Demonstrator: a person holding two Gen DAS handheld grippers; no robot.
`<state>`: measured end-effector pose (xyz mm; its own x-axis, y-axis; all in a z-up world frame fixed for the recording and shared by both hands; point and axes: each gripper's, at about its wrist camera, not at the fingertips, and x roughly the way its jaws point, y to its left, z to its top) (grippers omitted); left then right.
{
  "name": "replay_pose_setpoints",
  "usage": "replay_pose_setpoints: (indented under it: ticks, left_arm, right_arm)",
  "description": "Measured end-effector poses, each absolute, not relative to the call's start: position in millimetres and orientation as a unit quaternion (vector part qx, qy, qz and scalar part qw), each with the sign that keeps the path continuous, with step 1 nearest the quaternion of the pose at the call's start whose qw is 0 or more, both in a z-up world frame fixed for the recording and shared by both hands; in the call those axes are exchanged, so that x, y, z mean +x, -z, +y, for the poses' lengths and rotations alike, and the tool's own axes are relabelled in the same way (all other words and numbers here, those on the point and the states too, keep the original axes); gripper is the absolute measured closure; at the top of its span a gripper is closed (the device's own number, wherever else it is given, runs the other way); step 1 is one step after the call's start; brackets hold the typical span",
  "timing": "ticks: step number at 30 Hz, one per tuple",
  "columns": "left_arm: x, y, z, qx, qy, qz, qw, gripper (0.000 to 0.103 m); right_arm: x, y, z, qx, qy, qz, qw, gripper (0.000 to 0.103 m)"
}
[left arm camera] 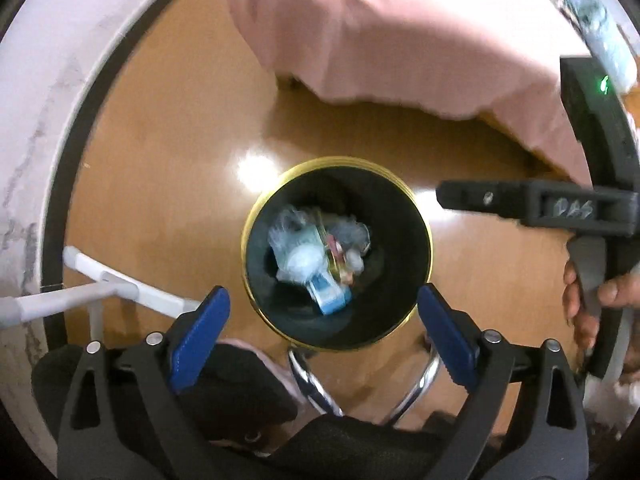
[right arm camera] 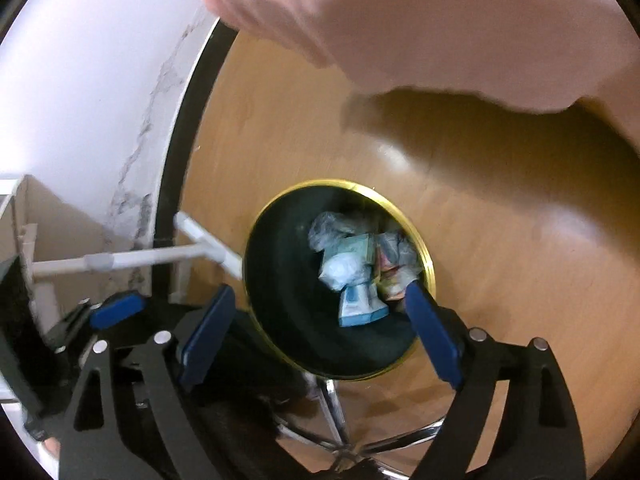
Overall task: Collect trash
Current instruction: 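Carry both socks over the bin and open both tools to drop them, then grasp the yellow toy with the left tool while the right grasps the crumpled paper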
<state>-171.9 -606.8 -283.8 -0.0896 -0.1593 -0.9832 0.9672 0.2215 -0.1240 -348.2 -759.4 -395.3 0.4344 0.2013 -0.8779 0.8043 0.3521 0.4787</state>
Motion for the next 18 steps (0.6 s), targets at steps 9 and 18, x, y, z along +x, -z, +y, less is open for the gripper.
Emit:
replay_pose_setpoints:
  ticks: [9,18]
  left_arm:
    - [-198,69,-530,0.280,0.563,0.270,0.729,0.007]
    - [-110,-13,-374,0.235,0.383,0.221,0.866,0.007]
  right_arm:
    - [-321,246,-724,0.251,0.340,0.405,0.811,0.007]
    - [-261,107,-630,0.055,0.301,0.251,0.918,0.007]
